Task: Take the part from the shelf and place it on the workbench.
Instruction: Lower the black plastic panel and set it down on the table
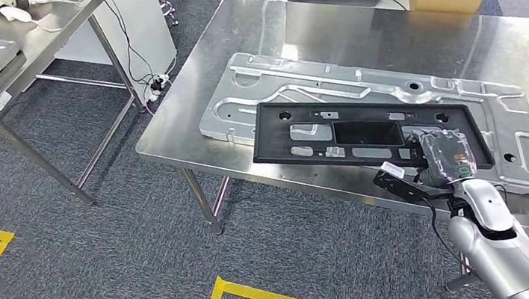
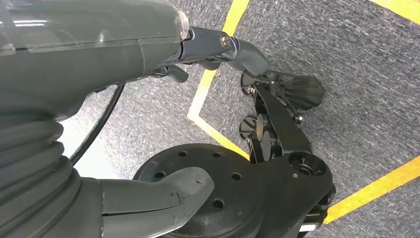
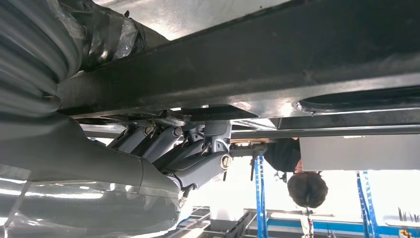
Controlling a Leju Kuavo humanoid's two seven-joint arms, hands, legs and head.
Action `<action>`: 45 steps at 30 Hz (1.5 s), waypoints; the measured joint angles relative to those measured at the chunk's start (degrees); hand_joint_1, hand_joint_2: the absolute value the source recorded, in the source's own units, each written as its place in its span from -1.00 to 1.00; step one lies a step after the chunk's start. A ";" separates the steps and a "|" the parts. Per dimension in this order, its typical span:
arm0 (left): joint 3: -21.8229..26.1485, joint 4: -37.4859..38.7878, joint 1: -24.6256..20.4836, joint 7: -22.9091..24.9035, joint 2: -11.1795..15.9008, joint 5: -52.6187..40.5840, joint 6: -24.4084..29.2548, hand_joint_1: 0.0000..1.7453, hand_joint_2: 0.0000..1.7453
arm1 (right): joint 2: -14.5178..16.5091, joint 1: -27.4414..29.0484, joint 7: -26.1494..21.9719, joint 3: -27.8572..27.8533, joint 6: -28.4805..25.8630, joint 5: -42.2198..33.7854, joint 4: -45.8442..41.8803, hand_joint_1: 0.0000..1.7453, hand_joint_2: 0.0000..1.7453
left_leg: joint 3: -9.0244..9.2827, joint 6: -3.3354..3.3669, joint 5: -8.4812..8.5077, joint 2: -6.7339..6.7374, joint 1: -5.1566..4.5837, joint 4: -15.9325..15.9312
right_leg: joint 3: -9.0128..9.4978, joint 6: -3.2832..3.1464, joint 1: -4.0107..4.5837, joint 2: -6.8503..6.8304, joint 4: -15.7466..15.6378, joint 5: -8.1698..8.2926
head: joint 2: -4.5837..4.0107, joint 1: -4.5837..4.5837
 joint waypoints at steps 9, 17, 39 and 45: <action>-0.05 0.00 0.00 0.00 0.00 0.01 0.00 -1.00 1.00 | 0.00 0.25 0.01 0.00 -0.03 0.00 0.04 1.00 1.00 | 0.00 0.00 0.00 0.00 0.00 0.01 | 0.00 0.00 0.00 0.00 0.00 0.00 | 0.01 0.00; -0.06 0.00 0.01 0.00 0.00 0.01 0.00 -1.00 1.00 | 0.02 0.43 0.01 0.02 -0.07 0.00 0.05 1.00 1.00 | -0.22 0.29 -0.22 -0.03 -0.22 0.39 | 0.01 0.21 -0.25 -0.04 -0.11 0.13 | 0.01 -0.01; -0.10 0.07 -0.13 -0.03 -0.28 0.01 0.02 -1.00 1.00 | -0.12 1.40 0.08 0.04 -0.61 0.02 0.67 1.00 1.00 | 0.84 -1.16 -2.20 -1.06 0.93 1.28 | -1.26 -0.34 -0.59 1.25 0.75 0.20 | 0.01 0.04; -0.26 0.07 0.02 -0.11 -0.28 0.38 0.01 -1.00 1.00 | -0.13 1.44 0.07 0.04 -0.57 0.02 0.67 1.00 1.00 | -8.23 -1.25 -7.44 -3.06 1.07 17.19 | -0.49 -1.55 -0.07 2.09 0.59 -0.33 | 0.01 0.03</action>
